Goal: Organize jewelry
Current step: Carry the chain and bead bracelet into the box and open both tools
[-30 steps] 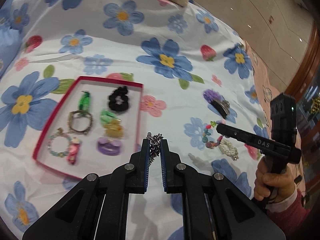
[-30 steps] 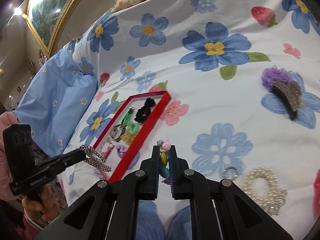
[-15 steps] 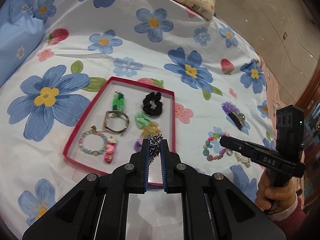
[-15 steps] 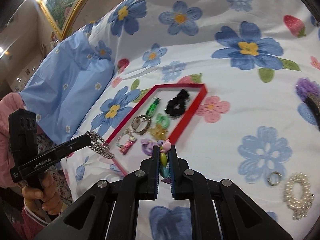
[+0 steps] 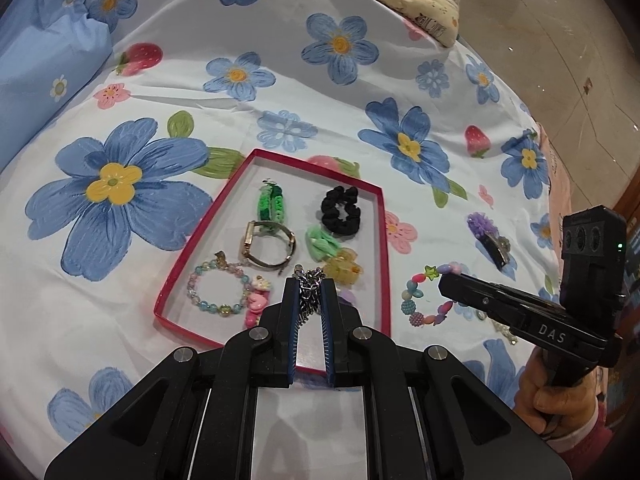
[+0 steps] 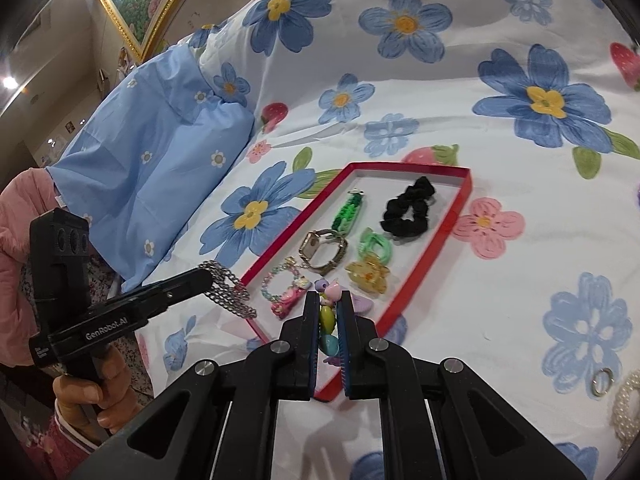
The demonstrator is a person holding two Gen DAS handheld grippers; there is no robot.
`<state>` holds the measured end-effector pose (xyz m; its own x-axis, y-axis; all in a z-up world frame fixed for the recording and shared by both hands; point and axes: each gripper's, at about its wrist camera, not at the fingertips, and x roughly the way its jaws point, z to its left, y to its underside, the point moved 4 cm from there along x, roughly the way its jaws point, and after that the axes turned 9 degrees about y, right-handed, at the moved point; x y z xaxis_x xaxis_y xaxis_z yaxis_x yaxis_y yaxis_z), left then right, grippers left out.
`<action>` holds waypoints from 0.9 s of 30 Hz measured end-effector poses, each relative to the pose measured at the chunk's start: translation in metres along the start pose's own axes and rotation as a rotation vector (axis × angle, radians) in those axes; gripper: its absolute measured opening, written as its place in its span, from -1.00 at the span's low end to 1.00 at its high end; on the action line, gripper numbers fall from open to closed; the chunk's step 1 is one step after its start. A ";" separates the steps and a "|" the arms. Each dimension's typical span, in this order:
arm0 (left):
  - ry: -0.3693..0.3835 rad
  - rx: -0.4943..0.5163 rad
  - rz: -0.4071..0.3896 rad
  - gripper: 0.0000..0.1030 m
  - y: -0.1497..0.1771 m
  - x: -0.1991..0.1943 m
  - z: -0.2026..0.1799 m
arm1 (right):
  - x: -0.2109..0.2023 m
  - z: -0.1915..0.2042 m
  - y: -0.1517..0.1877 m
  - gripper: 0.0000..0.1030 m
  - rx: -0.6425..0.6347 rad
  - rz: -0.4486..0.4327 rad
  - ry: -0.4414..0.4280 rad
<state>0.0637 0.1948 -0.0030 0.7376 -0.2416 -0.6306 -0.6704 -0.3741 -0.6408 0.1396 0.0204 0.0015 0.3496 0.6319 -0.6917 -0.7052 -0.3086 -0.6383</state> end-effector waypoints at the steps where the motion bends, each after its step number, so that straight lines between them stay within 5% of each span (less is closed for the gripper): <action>1: 0.001 -0.003 0.002 -0.83 0.000 0.002 0.002 | 0.002 0.003 -0.001 -0.84 -0.003 0.001 -0.004; 13: -0.004 -0.057 0.079 -0.83 0.013 0.039 0.032 | 0.053 0.025 0.008 -0.84 -0.027 0.106 -0.046; 27: -0.067 -0.127 0.133 -0.83 0.029 0.057 0.073 | 0.091 0.001 0.017 -0.84 -0.066 0.188 0.113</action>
<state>0.0805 0.2352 -0.0895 0.6333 -0.2383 -0.7363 -0.7430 -0.4536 -0.4922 0.1586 0.0737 -0.0724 0.2849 0.4766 -0.8317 -0.7240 -0.4617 -0.5125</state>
